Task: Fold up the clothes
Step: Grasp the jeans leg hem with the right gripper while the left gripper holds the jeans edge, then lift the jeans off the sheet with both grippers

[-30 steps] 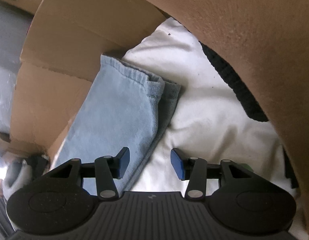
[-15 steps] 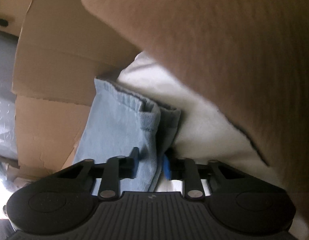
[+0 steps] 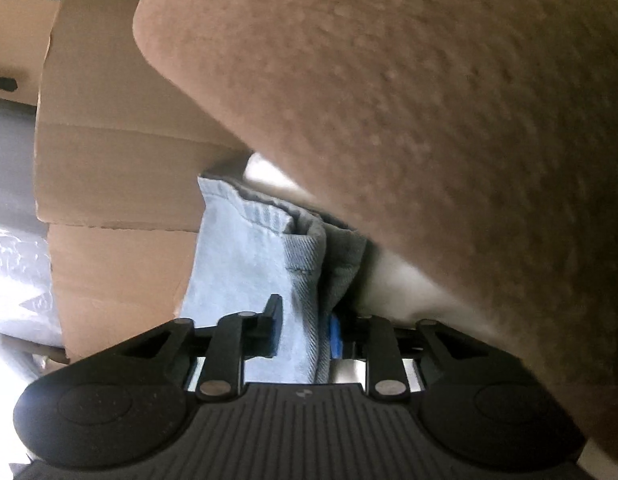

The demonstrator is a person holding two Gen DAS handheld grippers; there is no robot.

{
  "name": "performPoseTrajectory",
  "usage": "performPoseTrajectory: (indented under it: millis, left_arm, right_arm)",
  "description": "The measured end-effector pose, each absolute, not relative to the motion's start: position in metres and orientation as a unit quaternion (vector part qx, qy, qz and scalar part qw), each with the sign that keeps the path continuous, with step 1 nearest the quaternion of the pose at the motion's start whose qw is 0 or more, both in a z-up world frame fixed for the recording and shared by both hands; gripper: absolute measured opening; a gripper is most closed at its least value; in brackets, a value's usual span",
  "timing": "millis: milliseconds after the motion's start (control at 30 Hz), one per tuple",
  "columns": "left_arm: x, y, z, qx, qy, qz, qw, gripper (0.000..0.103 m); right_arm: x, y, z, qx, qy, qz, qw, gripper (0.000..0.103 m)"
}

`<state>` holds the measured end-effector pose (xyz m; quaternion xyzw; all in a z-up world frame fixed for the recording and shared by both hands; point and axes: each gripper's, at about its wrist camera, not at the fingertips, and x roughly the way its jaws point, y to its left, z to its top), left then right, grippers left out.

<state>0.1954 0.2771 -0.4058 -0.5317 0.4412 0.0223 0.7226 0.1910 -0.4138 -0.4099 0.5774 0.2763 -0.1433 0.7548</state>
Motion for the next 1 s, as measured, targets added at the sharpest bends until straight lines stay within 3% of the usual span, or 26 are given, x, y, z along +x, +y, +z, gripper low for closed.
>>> performPoseTrajectory:
  millis: [133, 267, 633, 733, 767, 1000]
  left_arm:
    - [0.190, 0.280, -0.404, -0.532, 0.441, 0.022, 0.723, 0.032]
    - [0.184, 0.283, -0.404, -0.537, 0.437, 0.023, 0.721, 0.032]
    - [0.185, 0.285, -0.406, -0.537, 0.439, 0.017, 0.720, 0.034]
    - [0.185, 0.286, -0.407, -0.536, 0.438, 0.016, 0.722, 0.032]
    - [0.186, 0.286, -0.406, -0.531, 0.438, 0.018, 0.725, 0.027]
    - [0.191, 0.280, -0.379, -0.469, 0.469, 0.043, 0.747, 0.022]
  right_arm:
    - [0.193, -0.409, -0.408, 0.571, 0.276, -0.144, 0.760, 0.026]
    - [0.199, -0.404, -0.395, 0.562, 0.276, -0.128, 0.770, 0.016]
    - [0.225, -0.380, -0.402, 0.540, 0.305, -0.144, 0.771, 0.018]
    - [0.228, -0.379, -0.402, 0.544, 0.305, -0.142, 0.769, 0.016]
    - [0.230, -0.378, -0.401, 0.540, 0.310, -0.143, 0.770, 0.008]
    - [0.248, -0.366, -0.368, 0.491, 0.338, -0.155, 0.788, 0.006]
